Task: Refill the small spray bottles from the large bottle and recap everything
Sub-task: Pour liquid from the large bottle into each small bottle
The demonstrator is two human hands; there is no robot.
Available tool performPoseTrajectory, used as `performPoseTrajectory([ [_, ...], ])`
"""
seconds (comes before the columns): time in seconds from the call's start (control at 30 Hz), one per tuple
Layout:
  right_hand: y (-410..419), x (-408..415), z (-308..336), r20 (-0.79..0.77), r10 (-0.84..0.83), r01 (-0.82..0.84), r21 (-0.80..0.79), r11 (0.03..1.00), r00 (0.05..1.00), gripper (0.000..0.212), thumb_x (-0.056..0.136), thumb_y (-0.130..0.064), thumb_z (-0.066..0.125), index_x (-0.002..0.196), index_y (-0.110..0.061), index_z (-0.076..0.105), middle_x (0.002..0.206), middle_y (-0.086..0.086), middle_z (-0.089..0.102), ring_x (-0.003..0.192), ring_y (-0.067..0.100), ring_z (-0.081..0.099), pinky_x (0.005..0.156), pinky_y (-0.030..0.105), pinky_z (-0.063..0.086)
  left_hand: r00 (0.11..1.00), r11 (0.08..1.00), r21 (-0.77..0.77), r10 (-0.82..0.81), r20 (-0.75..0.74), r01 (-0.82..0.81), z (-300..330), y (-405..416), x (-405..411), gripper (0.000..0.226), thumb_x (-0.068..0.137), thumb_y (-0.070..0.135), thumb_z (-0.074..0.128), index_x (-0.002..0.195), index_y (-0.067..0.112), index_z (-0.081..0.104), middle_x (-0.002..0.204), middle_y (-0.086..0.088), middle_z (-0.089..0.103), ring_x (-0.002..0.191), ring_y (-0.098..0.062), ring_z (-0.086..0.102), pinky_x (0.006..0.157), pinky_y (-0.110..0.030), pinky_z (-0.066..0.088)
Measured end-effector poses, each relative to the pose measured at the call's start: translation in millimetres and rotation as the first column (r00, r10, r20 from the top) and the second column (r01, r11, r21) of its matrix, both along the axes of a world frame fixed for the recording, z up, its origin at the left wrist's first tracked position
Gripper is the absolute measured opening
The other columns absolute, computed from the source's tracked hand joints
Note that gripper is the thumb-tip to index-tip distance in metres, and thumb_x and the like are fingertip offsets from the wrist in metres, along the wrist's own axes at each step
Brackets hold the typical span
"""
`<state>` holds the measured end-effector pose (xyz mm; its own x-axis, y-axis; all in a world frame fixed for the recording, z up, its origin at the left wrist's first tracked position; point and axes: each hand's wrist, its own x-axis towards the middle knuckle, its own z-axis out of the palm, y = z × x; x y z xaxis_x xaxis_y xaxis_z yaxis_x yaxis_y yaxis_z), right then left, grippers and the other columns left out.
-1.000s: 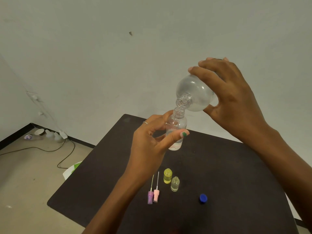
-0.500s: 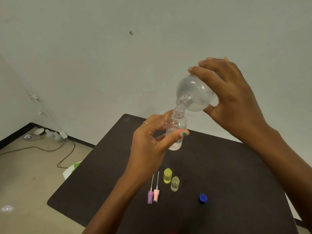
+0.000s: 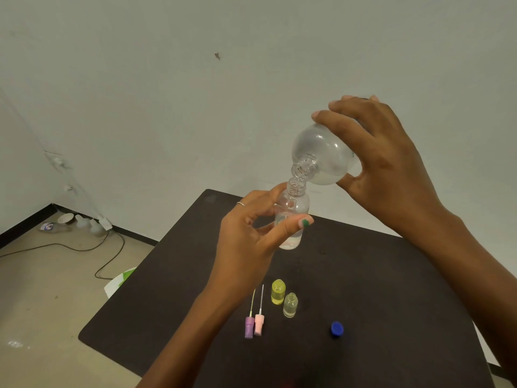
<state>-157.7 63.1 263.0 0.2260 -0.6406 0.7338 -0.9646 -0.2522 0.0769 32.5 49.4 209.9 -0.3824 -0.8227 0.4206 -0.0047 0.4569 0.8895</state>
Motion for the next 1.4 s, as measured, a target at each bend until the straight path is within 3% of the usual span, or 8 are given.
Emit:
performPoseTrajectory([
  [0.73, 1.1, 0.7, 1.5, 0.007, -0.006, 0.006, 0.002, 1.0, 1.0, 0.064, 0.072, -0.009, 0.08, 0.129, -0.01, 0.051, 0.129, 0.017, 0.052, 0.124, 0.036, 0.046, 0.11, 0.043, 0.027, 1.0, 1.0, -0.002, -0.006, 0.003, 0.006, 0.4, 0.1, 0.2, 0.042, 0.076, 0.026, 0.066, 0.116, 0.015, 0.062, 0.103, 0.002, 0.066, 0.098, -0.001, 0.06, 0.073, -0.002, 0.044],
  [1.4, 0.6, -1.2, 0.3, 0.004, -0.004, 0.004, -0.004, 1.0, 1.0, 0.064, 0.072, -0.008, 0.079, 0.13, -0.01, 0.051, 0.129, 0.017, 0.052, 0.124, 0.035, 0.046, 0.11, 0.043, 0.029, 1.0, 1.0, 0.002, -0.011, 0.008, 0.011, 0.4, -0.3, -0.8, 0.041, 0.074, 0.031, 0.064, 0.114, 0.023, 0.059, 0.101, 0.009, 0.063, 0.097, 0.006, 0.058, 0.072, -0.001, 0.043],
])
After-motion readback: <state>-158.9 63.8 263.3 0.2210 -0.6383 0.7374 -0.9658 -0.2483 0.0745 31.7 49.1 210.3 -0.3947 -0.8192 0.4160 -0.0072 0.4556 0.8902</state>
